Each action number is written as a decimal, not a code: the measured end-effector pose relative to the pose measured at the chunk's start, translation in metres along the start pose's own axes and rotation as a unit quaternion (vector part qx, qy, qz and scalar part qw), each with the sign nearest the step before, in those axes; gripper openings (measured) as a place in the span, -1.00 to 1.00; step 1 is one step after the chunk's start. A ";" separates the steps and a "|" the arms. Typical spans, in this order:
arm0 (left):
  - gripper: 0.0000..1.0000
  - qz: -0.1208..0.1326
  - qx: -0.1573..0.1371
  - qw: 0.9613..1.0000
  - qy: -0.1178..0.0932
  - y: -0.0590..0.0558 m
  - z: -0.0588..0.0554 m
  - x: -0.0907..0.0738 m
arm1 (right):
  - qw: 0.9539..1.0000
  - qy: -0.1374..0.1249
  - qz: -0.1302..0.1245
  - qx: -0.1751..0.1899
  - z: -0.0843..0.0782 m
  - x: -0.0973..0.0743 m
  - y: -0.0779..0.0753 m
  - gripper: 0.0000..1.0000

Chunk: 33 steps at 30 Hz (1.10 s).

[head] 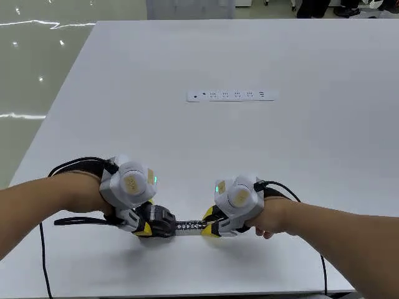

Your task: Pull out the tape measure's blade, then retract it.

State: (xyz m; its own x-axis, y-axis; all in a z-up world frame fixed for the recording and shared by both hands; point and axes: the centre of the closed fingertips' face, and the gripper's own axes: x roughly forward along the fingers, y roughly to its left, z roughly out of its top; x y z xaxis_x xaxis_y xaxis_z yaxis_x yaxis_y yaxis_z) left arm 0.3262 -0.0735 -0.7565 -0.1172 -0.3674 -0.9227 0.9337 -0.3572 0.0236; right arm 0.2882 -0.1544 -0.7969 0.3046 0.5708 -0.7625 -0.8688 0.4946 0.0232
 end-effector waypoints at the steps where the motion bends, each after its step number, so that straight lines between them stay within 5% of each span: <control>1: -0.39 0.000 -0.001 1.000 0.000 0.000 0.000 0.000 | 1.000 0.001 0.000 0.001 0.000 0.000 0.000 -0.75; 33: -0.40 -0.001 -0.002 1.000 0.003 0.001 0.000 0.000 | 1.000 0.008 -0.002 0.009 -0.013 -0.012 -0.003 -0.76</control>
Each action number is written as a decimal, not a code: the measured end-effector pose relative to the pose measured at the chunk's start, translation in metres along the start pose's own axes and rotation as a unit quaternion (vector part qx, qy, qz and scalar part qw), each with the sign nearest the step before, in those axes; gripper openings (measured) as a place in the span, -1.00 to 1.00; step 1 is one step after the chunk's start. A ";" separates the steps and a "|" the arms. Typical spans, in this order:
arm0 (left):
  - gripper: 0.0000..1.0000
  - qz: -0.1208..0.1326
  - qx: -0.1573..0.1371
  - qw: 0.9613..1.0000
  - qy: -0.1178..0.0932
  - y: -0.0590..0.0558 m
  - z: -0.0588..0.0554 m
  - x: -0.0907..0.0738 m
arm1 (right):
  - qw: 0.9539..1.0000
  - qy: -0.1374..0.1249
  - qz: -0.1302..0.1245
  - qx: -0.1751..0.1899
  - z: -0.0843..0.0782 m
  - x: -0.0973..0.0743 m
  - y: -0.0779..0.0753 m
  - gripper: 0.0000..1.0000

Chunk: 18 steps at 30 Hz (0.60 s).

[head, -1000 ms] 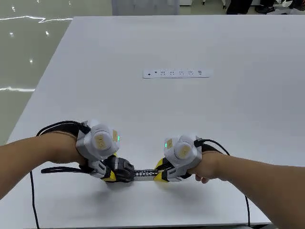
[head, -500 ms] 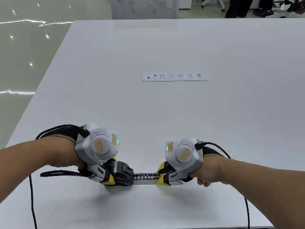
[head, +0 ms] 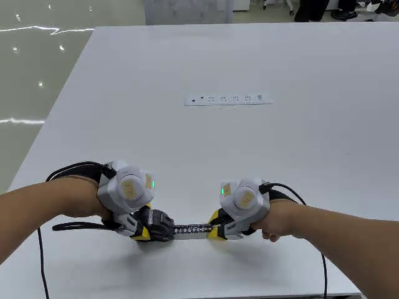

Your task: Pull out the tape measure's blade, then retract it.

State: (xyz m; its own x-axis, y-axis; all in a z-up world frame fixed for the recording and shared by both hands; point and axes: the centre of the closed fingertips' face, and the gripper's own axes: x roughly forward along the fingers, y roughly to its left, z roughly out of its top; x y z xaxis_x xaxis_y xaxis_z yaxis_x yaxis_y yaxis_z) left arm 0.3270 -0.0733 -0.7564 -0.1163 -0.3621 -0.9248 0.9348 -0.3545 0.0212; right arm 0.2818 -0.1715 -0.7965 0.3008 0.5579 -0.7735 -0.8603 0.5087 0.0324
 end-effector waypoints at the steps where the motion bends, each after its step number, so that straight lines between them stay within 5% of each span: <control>1: -0.40 0.000 0.000 1.000 0.000 0.000 0.000 0.000 | 1.000 0.000 0.000 0.000 0.000 0.000 0.000 -0.76; 18: -0.40 0.000 0.001 1.000 0.001 0.000 0.000 0.000 | 1.000 0.006 -0.003 0.002 -0.010 -0.008 -0.002 -0.76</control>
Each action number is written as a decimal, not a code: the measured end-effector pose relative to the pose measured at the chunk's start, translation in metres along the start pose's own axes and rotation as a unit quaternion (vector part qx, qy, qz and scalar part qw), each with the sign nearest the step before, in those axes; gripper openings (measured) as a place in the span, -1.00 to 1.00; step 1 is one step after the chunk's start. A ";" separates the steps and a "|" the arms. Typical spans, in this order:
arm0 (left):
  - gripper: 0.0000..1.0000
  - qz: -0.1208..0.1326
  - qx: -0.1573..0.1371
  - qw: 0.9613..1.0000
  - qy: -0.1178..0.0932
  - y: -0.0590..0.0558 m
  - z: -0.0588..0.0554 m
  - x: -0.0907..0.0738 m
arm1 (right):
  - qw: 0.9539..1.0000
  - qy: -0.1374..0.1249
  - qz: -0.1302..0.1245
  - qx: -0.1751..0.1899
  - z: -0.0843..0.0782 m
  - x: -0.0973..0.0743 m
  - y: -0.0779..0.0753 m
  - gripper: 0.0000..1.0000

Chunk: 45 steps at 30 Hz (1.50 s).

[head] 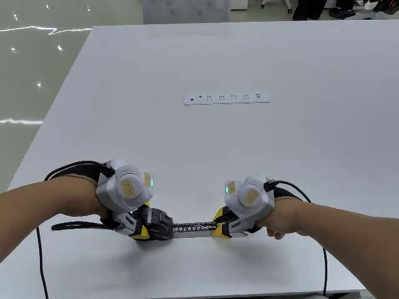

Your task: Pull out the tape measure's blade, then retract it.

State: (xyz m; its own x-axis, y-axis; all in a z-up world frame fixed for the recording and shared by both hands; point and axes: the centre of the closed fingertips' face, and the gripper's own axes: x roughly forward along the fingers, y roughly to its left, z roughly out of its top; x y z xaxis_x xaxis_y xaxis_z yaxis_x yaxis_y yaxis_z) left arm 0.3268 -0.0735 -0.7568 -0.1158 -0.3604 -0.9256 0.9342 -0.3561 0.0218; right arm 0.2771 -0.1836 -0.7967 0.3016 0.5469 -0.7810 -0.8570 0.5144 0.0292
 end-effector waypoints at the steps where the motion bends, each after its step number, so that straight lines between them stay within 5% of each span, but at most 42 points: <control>1: -0.40 0.000 0.000 1.000 0.000 0.000 0.000 0.000 | 1.000 0.000 0.000 0.000 -0.001 0.000 0.000 -0.76; 45: -0.40 0.000 -0.002 1.000 -0.006 0.000 0.001 0.000 | 1.000 0.011 -0.012 0.023 -0.027 -0.022 -0.005 -0.77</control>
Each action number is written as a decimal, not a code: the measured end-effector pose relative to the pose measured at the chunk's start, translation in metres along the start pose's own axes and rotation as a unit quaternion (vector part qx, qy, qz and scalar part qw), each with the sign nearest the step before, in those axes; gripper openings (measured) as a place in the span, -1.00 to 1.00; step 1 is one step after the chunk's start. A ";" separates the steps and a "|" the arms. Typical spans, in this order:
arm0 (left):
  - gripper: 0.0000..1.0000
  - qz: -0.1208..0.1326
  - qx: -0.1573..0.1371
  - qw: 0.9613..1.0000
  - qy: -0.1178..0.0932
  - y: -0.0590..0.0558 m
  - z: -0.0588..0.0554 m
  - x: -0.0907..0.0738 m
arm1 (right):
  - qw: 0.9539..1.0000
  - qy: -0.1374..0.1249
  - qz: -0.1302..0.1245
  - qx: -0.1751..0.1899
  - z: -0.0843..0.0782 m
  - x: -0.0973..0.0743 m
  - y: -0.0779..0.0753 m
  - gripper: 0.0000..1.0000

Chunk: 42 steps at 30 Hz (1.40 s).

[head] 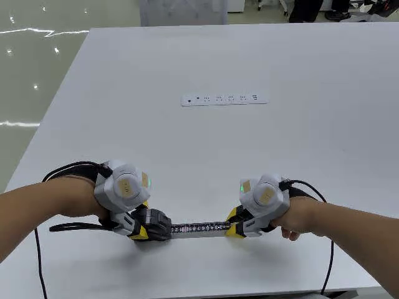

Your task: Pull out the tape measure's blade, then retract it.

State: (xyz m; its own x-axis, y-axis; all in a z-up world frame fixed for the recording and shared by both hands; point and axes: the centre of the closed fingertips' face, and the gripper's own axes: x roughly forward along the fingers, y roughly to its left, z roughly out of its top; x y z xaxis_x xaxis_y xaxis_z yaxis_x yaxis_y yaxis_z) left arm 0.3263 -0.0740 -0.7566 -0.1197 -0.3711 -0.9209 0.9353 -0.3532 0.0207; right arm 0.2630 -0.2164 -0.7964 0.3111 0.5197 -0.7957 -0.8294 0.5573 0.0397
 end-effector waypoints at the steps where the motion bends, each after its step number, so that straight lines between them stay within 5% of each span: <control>1: -0.40 0.000 0.000 1.000 0.000 0.000 0.000 0.000 | 1.000 0.000 -0.001 0.000 -0.001 -0.001 0.000 -0.77; 42: -0.40 -0.002 0.000 1.000 -0.001 0.000 -0.001 -0.001 | 1.000 0.005 -0.010 0.014 -0.031 -0.023 -0.004 -0.77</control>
State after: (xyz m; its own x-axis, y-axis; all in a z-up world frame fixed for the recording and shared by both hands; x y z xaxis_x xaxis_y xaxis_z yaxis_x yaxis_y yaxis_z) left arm 0.3264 -0.0732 -0.7563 -0.1236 -0.3717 -0.9201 0.9349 -0.3545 0.0176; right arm 0.2447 -0.2512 -0.7968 0.3230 0.5010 -0.8029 -0.8099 0.5853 0.0394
